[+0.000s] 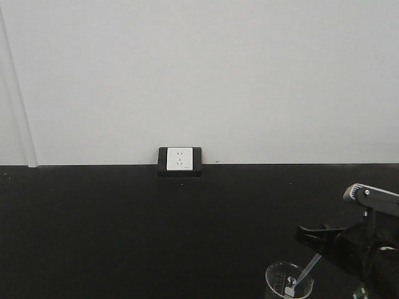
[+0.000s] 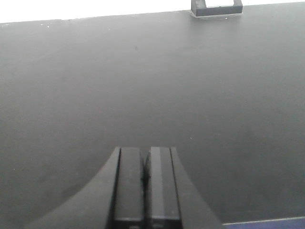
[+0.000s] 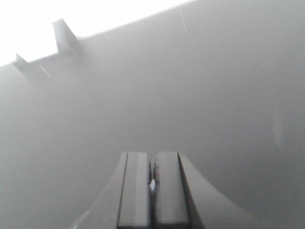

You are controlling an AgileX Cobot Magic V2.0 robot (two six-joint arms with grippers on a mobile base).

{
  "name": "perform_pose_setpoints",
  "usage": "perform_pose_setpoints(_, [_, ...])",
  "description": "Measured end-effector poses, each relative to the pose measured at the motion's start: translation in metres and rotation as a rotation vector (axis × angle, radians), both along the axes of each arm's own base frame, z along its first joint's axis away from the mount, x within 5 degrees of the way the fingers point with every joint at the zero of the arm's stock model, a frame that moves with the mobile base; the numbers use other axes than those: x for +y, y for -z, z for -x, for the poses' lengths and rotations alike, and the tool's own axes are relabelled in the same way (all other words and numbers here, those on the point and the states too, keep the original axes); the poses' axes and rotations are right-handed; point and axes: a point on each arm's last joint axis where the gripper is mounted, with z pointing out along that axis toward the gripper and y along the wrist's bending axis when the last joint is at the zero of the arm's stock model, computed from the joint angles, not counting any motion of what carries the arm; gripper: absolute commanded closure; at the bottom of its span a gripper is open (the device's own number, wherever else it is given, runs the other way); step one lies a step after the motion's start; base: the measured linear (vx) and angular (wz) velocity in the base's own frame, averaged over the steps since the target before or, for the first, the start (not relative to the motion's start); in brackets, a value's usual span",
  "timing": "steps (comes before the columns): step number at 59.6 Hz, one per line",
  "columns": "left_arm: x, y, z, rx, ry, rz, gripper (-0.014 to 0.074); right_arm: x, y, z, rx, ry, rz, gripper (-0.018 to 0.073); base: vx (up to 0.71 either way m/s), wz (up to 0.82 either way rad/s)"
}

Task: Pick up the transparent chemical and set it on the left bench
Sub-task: 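Lift the beaker with the right gripper off the bench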

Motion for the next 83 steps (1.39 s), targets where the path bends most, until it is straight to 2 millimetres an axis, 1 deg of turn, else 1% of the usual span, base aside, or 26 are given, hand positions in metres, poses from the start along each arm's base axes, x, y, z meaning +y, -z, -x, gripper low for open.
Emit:
perform_pose_setpoints(6, [0.000,0.000,0.000,0.000,0.000,0.000,0.0600,-0.002,-0.020,0.009,-0.075,-0.037,0.042,0.0564,0.00,0.00])
perform_pose_setpoints(9, [0.000,0.000,0.000,0.000,0.000,0.000,0.0600,-0.003,-0.033,0.016,-0.123,-0.065,0.069,0.0564,0.00,0.00])
perform_pose_setpoints(15, [0.000,0.000,0.000,0.000,0.000,0.000,0.0600,-0.005,-0.052,0.030,-0.188,-0.121,0.115,0.0564,0.00,0.00])
perform_pose_setpoints(18, [0.000,0.000,0.000,0.000,0.000,0.000,0.0600,-0.005,-0.064,0.040,-0.229,-0.158,0.140,0.0564,0.00,0.00])
perform_pose_setpoints(23, [0.000,0.000,0.000,0.000,0.000,0.000,0.0600,-0.005,-0.078,0.055,-0.270,-0.221,0.175,0.0564,0.00,0.00])
perform_pose_setpoints(25, [0.000,0.000,0.000,0.000,0.000,0.000,0.0600,-0.006,-0.086,0.064,-0.297,-0.248,0.187,0.0564,0.00,0.00])
perform_pose_setpoints(30, [0.000,0.000,0.000,0.000,0.000,0.000,0.0600,-0.007,-0.095,0.080,-0.333,-0.303,0.224,0.0564,0.00,0.00])
perform_pose_setpoints(32, [0.000,0.000,0.000,0.000,0.000,0.000,0.0600,-0.008,-0.100,0.090,-0.359,-0.320,0.239,0.0564,0.00,0.00])
perform_pose_setpoints(42, [0.000,0.000,0.000,0.000,0.000,0.000,0.0600,-0.016,-0.102,0.124,-0.425,-0.355,0.279,0.0564,0.00,0.00])
perform_pose_setpoints(53, [0.000,0.000,0.000,0.000,0.000,0.000,0.0600,-0.024,-0.096,0.150,-0.475,-0.353,0.284,0.0564,0.00,0.00])
perform_pose_setpoints(65, [0.000,0.000,0.000,0.000,0.000,0.000,0.0600,-0.026,-0.091,0.158,-0.483,-0.356,0.282,0.0564,0.00,0.00])
perform_pose_setpoints(83, [0.000,0.000,0.000,0.000,0.000,0.000,0.0600,-0.025,-0.090,0.158,-0.477,-0.364,0.281,0.0564,0.00,0.00])
